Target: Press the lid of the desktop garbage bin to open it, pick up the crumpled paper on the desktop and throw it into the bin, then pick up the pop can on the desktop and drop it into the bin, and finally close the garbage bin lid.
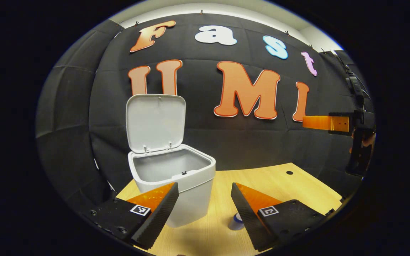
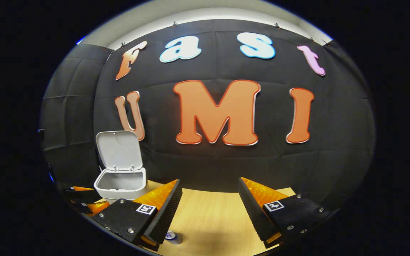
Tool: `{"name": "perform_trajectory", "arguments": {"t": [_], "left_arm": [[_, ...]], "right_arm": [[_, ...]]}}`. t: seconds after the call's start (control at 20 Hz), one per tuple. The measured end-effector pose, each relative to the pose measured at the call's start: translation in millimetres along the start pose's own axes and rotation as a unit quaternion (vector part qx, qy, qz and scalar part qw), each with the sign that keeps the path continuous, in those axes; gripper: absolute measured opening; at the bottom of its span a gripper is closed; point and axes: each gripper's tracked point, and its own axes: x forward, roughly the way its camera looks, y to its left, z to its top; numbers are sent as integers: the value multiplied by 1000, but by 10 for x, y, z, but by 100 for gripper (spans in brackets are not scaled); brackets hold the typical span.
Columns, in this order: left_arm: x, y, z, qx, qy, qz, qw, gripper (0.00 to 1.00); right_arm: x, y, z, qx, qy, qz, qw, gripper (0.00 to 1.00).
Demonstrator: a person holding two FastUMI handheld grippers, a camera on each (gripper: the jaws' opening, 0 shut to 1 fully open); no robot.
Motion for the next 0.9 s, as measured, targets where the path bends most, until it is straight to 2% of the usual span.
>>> {"name": "perform_trajectory", "arguments": {"t": [0.15, 0.45, 0.9], "left_arm": [[81, -189, -60, -12, 1, -20, 1000, 94], [227, -494, -160, 14, 10, -37, 999, 94], [509, -830, -665, 55, 54, -64, 995, 95]], "right_arm": [[-125, -271, -105, 2, 5, -25, 1000, 94], [-329, -723, -251, 8, 18, -60, 998, 94], [-485, -1024, -418, 5, 39, -74, 996, 94]]}}
